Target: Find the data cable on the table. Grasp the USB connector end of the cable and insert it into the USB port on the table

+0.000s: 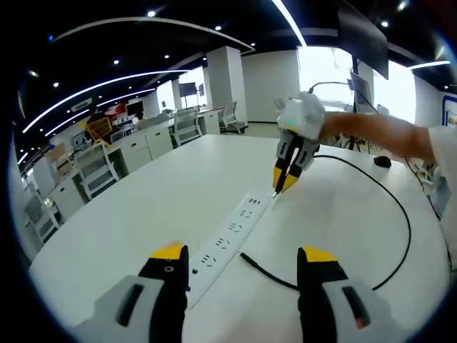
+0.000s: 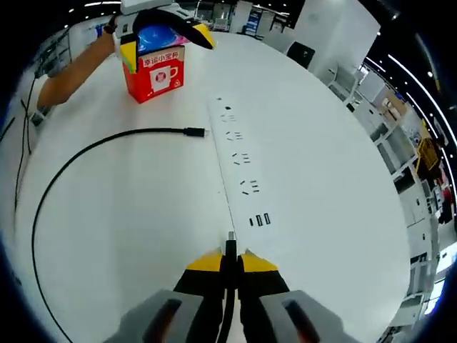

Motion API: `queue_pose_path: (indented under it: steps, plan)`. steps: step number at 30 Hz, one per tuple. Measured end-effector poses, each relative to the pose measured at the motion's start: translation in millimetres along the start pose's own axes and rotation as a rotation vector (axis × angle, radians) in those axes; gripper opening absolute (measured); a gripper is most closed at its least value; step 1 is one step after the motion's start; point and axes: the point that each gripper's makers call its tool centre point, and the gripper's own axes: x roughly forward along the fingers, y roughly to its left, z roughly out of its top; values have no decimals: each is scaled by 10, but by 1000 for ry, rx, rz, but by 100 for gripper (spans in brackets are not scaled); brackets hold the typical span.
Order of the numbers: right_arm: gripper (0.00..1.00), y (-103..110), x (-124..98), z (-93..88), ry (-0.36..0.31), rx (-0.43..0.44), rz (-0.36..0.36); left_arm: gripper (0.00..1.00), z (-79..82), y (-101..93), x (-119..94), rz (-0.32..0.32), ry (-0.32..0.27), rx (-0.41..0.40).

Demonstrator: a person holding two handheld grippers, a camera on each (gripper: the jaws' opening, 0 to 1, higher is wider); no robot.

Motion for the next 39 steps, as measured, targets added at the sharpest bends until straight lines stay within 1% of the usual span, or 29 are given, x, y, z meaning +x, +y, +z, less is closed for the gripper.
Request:
queue_pose_path:
  steps: [5, 9, 12, 15, 19, 21, 26, 36, 39]
  plan:
    - [9, -80, 45, -35, 62, -28, -7, 62, -8, -2, -5, 1, 3, 0]
    - [9, -129, 74, -22, 78, -40, -11, 62, -6, -3, -12, 1, 2, 0]
    - [9, -162, 83, 25, 83, -50, -11, 62, -17, -6, -9, 0, 9, 1]
    - [9, -193, 81, 28, 130, -75, -11, 62, -22, -5, -6, 0, 14, 1]
    - [9, -240, 86, 40, 162, -87, -11, 62, -14, -3, -13, 2, 10, 0]
    - [9, -261, 87, 14, 193, -102, -12, 62, -17, -2, -12, 3, 13, 0]
    - [9, -295, 102, 19, 219, -115, -7, 62, -18, -7, -10, 1, 15, 0]
    - [9, -354, 144, 123, 283, -162, -4, 62, -6, -6, -15, 1, 11, 1]
    - [9, -389, 156, 113, 323, -182, -2, 61, -1, -3, -14, 1, 10, 1]
